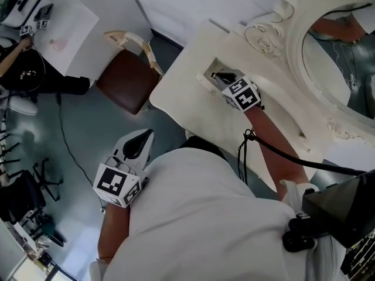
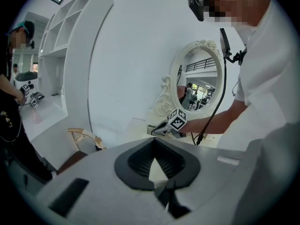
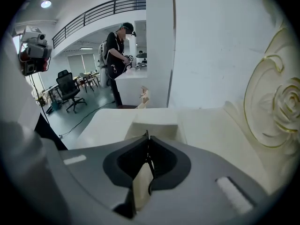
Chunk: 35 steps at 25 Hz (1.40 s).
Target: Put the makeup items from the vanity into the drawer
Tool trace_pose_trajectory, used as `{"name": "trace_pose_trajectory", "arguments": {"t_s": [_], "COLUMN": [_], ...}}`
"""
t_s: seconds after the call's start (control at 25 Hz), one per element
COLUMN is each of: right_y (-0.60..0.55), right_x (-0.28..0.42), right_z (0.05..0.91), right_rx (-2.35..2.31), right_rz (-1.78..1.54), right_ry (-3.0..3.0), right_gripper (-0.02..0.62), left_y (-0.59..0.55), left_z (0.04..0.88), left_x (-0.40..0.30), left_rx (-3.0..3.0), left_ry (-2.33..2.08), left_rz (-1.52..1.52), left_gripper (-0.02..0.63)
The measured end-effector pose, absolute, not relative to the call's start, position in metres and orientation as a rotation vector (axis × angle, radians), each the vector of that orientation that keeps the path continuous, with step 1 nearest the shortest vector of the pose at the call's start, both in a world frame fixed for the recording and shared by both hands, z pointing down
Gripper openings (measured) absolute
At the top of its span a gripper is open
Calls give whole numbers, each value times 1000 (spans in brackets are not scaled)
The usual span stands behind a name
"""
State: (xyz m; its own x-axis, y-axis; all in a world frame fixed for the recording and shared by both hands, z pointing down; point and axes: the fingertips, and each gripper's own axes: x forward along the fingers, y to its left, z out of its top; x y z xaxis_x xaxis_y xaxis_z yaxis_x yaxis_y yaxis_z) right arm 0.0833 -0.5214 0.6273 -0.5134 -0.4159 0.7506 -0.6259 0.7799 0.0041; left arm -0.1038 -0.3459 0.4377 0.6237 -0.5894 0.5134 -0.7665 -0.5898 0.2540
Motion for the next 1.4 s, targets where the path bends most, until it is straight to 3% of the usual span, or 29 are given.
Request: {"name": "trace_pose_trajectory", "arguments": {"t_s": [1.4], "right_y": [-520], "right_x": [77], "right_z": [658], "right_rx": [620], "right_rz": [283], "right_ry": [-1971], "right_gripper": [28], "left_y": [-330], "left_z": [443], "left_x": [-112], "left_rx": [2337], "left_ry": [-1115], "left_rz": [520], "left_gripper": [0]}}
